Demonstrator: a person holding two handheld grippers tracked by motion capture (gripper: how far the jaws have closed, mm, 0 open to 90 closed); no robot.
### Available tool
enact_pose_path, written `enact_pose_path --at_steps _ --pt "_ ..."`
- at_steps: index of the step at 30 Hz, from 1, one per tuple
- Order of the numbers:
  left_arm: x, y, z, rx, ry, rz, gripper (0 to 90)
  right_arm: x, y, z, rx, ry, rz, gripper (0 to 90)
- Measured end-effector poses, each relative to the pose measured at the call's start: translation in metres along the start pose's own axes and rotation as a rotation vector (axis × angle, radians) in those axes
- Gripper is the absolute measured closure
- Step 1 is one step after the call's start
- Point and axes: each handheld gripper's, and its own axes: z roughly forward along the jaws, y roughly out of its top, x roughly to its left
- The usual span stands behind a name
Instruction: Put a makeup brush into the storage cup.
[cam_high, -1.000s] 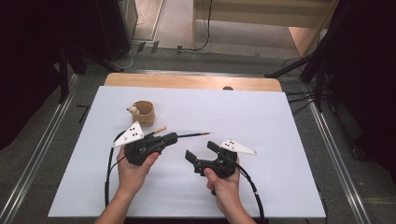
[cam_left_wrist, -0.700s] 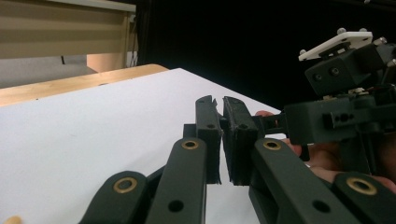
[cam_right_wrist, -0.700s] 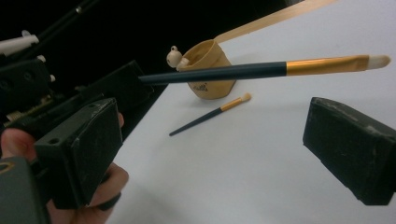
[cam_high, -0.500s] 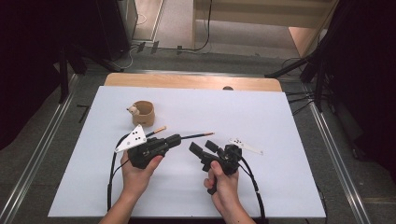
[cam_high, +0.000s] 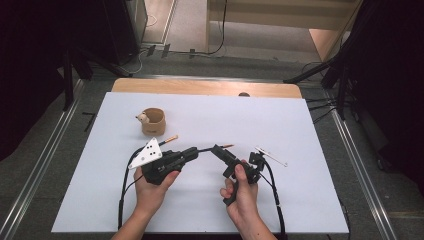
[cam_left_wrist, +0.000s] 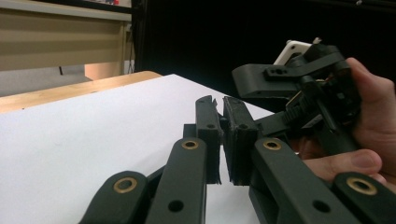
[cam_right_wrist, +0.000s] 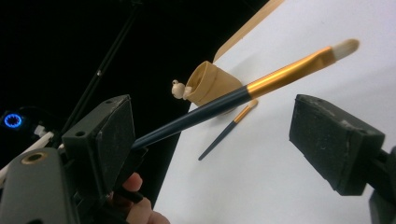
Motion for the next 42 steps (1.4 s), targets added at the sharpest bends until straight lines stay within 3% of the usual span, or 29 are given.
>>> enact_pose_path --at_steps 9,13,23,32,35,38,40,42 --pt "-0.006 -0.003 0.005 0.006 -0.013 0.007 86.7 -0.007 0.005 0.002 0.004 0.006 0.057 17.3" --pt "-0.009 -0.004 0.006 0.007 -0.018 0.016 86.8 -0.01 0.006 0.003 0.009 -0.014 0.087 21.3" --pt "-0.013 -0.008 0.011 0.019 -0.015 0.027 86.8 -0.014 0.006 0.002 0.003 -0.012 0.129 43.5" --pt "-0.013 -0.009 0.012 0.028 -0.01 0.035 86.8 -0.021 0.005 0.002 0.0 -0.007 0.181 56.5" --pt "-0.012 -0.01 0.012 0.035 -0.012 0.031 86.8 -0.022 0.005 0.002 -0.007 0.0 0.188 59.9" --pt "-0.011 -0.013 0.015 0.072 -0.013 0.008 86.1 -0.022 0.007 0.0 -0.025 0.032 0.184 68.8" --pt "-0.01 -0.016 0.017 0.085 -0.016 -0.003 77.6 -0.021 0.01 -0.004 -0.045 0.06 0.158 82.9" --pt "-0.01 -0.016 0.018 0.093 -0.021 -0.011 67.0 -0.018 0.013 -0.008 -0.069 0.06 0.107 83.7"
